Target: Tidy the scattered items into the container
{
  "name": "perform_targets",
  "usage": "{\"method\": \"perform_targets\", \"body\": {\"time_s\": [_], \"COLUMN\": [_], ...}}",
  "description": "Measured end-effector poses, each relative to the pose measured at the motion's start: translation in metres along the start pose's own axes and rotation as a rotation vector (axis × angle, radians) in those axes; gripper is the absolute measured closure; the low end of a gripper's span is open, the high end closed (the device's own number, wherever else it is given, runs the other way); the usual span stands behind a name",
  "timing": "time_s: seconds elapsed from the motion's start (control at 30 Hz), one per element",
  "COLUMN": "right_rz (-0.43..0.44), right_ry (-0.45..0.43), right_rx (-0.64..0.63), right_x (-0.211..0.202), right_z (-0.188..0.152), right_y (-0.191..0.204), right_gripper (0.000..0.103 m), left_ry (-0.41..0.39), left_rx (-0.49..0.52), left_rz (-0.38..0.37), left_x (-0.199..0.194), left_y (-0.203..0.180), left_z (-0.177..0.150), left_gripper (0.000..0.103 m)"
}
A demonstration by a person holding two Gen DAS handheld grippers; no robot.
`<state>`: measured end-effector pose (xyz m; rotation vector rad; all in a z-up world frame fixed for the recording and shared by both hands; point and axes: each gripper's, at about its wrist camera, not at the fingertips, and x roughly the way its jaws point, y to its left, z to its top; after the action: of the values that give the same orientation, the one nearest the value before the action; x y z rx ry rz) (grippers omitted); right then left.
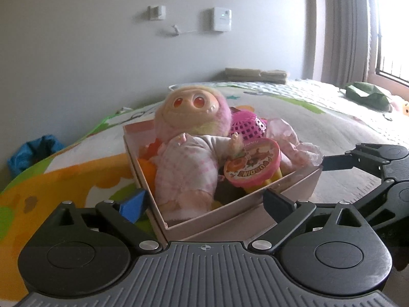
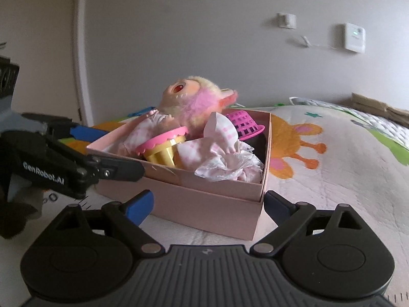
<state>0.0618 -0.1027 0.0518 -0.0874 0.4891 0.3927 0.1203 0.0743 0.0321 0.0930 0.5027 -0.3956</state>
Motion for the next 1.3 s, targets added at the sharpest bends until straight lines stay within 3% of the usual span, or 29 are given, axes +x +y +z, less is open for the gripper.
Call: {"method": "perform_targets", "body": {"time_s": [0.23,0.37,0.5,0.63,0.77,0.93,1.27,1.3], "right_rz": [-0.050,-0.086,-0.119,-0.160,-0.201,-0.207,-0.218,-0.217], "right_ry": [0.000,0.036,0.065,0.091,0.206,0.195,0.195,0.195], "right_rx": [-0.030,-0.011,0.028,0.047,0.066,0.140,0.135,0.136], "right_x": [-0.009,-0.016,-0.024,-0.031,-0.019,-0.014,-0.010,-0.010], "right_z": [-0.005,-0.011,-0.018,-0.024,-0.031,-0.033,-0.032,-0.032], "right_y": [-0.004,-0.002,-0.005,-0.008,-0.017,-0.032,-0.034,-0.034], "right_gripper": [0.006,0.000,0.000,0.000,0.000,0.000,0.000,0.000], "left_ry": [0.010,0.074,0.164,0.194,0.163,0.170,0.181,0.168], "left_rx": [-0.038,-0.152,-0.271,-0.329,-0.334,-0.265,-0.248,-0.248], "left_rz": [0.025,0.146,0.179,0.229,0.301,0.395,0.405,0.397], "left_x": [-0.002,-0.012,-0.018,-0.022,-0.024,-0.015,-0.014,0.001], "left_y": [-0.009,-0.020,-0.026,-0.038,-0.052,-0.067,-0.070,-0.049], "left_z": [-0.004,-0.018,-0.030,-0.038,-0.046,-0.046,-0.045,-0.056], "left_gripper": [0.005,0.002,0.000,0.000,0.000,0.000,0.000,0.000]}}
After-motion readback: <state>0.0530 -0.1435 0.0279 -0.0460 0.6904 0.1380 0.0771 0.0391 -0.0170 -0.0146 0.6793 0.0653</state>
